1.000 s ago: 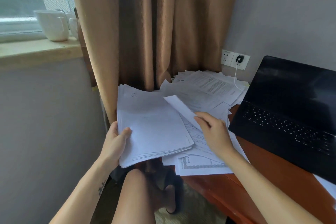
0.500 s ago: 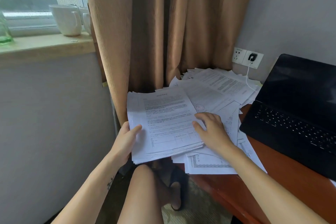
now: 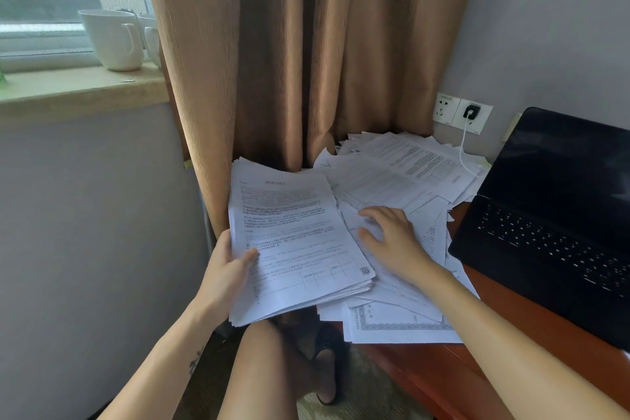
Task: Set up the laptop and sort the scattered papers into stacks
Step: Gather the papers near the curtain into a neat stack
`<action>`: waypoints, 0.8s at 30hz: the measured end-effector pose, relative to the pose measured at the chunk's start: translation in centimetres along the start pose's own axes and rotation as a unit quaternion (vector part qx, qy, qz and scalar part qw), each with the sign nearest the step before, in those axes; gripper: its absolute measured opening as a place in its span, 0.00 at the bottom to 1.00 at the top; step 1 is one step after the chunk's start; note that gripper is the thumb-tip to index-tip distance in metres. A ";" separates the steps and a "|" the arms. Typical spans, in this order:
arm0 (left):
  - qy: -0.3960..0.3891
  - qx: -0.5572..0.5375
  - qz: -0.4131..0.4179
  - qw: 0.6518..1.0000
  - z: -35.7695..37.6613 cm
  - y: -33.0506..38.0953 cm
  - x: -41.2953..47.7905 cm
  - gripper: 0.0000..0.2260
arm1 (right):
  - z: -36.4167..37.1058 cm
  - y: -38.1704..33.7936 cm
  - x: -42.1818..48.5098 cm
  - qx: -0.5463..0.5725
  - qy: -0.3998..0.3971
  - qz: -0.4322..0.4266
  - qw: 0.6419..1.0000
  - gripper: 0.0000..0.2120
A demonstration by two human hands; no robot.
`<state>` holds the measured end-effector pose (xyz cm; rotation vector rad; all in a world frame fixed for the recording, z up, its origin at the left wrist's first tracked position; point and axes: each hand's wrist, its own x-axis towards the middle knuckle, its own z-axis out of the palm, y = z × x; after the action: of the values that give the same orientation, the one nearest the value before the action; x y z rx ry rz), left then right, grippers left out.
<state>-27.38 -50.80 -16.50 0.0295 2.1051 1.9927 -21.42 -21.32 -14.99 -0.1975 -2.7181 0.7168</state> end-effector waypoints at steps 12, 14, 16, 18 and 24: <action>0.040 -0.076 0.000 0.996 -1.8 1.6 2.1 0.18 | -2.2 2.6 5.7 -0.273 -0.074 -0.032 0.959 0.24; 0.035 -0.081 -0.010 0.996 -1.5 1.4 2.3 0.18 | -1.9 2.3 5.8 -0.295 -0.039 -0.068 0.952 0.17; 0.027 -0.083 -0.018 0.996 -1.2 1.1 2.3 0.18 | -1.8 2.1 5.6 -0.261 0.010 -0.078 0.962 0.08; 0.018 -0.090 -0.023 0.996 -0.9 1.1 2.3 0.18 | -2.1 2.3 5.5 -0.234 0.052 -0.054 0.969 0.03; -0.021 -0.100 -0.042 0.994 0.0 1.3 2.1 0.17 | -3.8 3.0 4.6 -0.063 0.123 -0.008 0.990 0.06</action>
<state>-29.58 -50.37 -15.55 -0.0517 1.8413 2.1211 -24.31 -16.05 -12.08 -0.2750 -2.5260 0.4816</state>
